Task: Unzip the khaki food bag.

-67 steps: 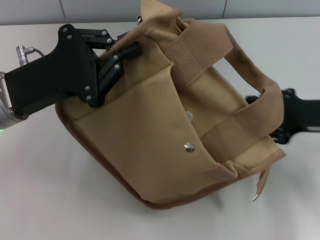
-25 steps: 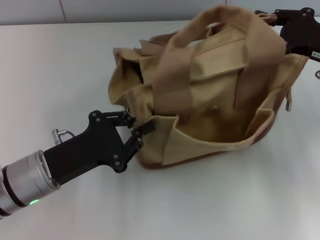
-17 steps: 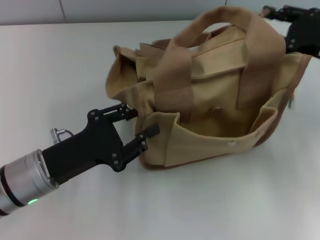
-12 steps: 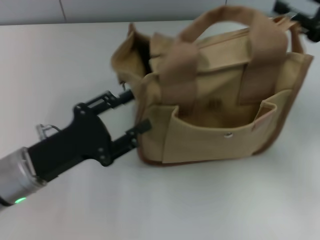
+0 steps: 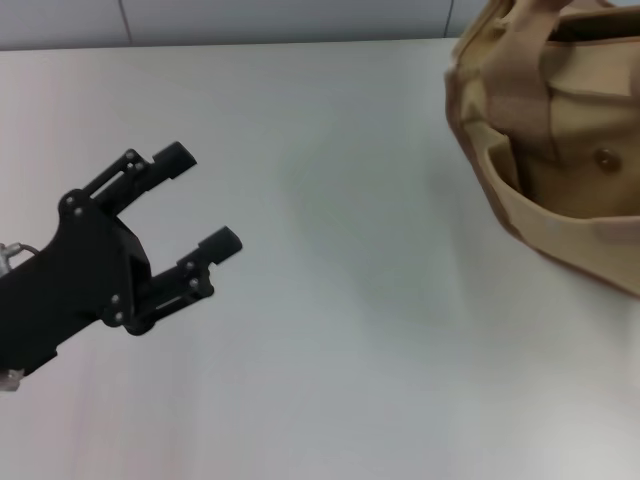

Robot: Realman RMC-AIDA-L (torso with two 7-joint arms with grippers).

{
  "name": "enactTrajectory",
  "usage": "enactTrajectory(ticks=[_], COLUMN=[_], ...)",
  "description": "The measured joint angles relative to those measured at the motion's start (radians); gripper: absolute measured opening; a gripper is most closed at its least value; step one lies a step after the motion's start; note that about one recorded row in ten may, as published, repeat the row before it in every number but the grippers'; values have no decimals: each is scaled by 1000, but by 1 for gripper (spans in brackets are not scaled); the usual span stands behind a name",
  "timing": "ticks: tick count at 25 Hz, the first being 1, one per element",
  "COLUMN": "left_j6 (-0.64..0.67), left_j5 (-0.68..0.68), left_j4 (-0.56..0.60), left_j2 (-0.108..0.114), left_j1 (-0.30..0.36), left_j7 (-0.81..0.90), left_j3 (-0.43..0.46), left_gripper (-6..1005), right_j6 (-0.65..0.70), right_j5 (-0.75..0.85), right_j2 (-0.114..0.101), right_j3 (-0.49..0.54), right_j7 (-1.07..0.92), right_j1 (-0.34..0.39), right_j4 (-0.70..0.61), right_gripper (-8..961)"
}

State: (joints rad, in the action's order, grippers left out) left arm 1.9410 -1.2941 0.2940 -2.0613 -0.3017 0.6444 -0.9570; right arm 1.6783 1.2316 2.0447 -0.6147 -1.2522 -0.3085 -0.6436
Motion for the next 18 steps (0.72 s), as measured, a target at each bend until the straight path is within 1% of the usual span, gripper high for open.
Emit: enactTrajectory(ticks=[1,4,5,9,10,14,18], left_j6=[-2,-13,-17,-20,-24,-44,-71], left_j5=[-3,-12,-16,-19,-19,-24,-40], left_j4=[3,3,3,3,3,1,-4], left_j2=[-1,-4,-5,-6,-5,-4,-6], left_j1=[-2,-10,-12,-10,-4,-1,-8], left_j7=[3,3,3,0,0,3,4], left_j3=[-7,-18,-19,-19,-16,-18,-19], left_gripper=[768,788,788,788,788,788,788], right_j6=[0,-18,-25,-36,-36,-33,-16], right_j5=[0,60,87,97,98,106,154], right_j2=[0,-9,-8,-6,-8,-11,-13], right_j3=[0,1,3,-7,-20,-46,-54], right_j7=[0,-22,-23,-26,-28,-28,-28], right_j1=[0,-22,-35,-54,-73,-84,-72], right_j4=[0,5,5,0,-1,-4,-32], right_gripper=[771,795,795,795,795,795,795])
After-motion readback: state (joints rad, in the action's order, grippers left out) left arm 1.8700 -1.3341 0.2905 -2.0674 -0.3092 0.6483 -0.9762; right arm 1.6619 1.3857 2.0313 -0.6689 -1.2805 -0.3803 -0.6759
